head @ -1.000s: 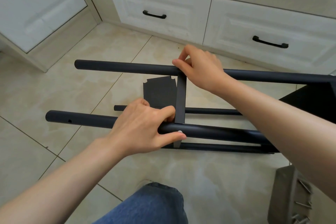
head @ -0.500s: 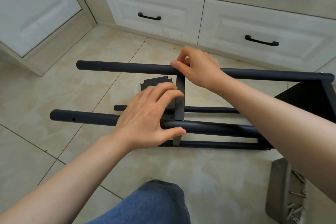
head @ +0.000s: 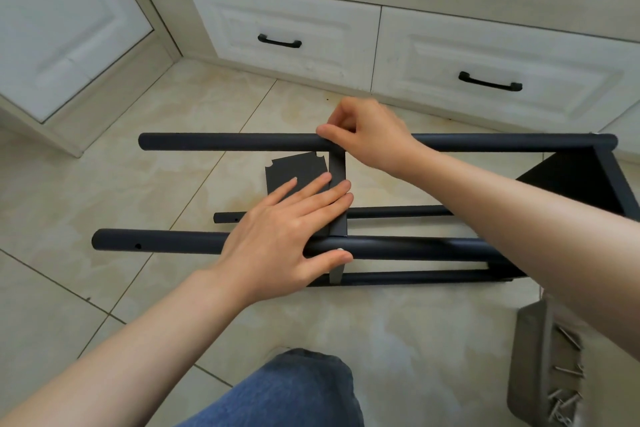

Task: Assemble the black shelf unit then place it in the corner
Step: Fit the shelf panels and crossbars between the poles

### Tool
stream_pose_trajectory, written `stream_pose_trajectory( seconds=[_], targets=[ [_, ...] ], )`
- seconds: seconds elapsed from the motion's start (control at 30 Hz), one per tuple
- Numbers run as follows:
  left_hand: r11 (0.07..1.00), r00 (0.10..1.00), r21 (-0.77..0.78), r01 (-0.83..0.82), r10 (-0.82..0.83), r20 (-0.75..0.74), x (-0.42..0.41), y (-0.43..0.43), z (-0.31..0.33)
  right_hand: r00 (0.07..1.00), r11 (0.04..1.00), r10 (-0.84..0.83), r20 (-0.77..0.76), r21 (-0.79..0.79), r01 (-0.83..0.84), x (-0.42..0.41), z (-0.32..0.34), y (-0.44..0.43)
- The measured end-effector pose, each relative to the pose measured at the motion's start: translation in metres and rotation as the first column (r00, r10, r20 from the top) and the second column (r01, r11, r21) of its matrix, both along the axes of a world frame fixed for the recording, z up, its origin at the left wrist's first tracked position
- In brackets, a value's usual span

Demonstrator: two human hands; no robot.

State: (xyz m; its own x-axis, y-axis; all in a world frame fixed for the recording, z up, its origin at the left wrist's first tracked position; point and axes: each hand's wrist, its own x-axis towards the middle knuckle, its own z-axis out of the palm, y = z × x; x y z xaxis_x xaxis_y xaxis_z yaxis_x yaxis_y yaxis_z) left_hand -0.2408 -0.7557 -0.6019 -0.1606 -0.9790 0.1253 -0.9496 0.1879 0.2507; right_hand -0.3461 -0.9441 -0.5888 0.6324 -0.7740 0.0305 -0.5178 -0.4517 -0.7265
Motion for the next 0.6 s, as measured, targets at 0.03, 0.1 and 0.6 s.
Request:
stream_pose_trajectory(
  seconds=[0.03,0.1,0.6],
  targets=[
    [1.0,1.0,0.012,-0.001,0.001,-0.008,0.0,0.0,0.0,0.995,0.997,-0.009,0.095,0.081,0.001,-0.002,0.004,0.0],
    [1.0,1.0,0.022,-0.002,0.002,-0.014,0.0,0.0,0.0,0.964,0.983,-0.064,0.259,0.182,0.016,-0.012,0.013,0.0],
    [1.0,1.0,0.012,-0.007,0.007,-0.022,-0.001,0.003,0.0,0.957,0.83,0.291,0.012,0.494,-0.259,-0.072,-0.011,0.037]
  ],
)
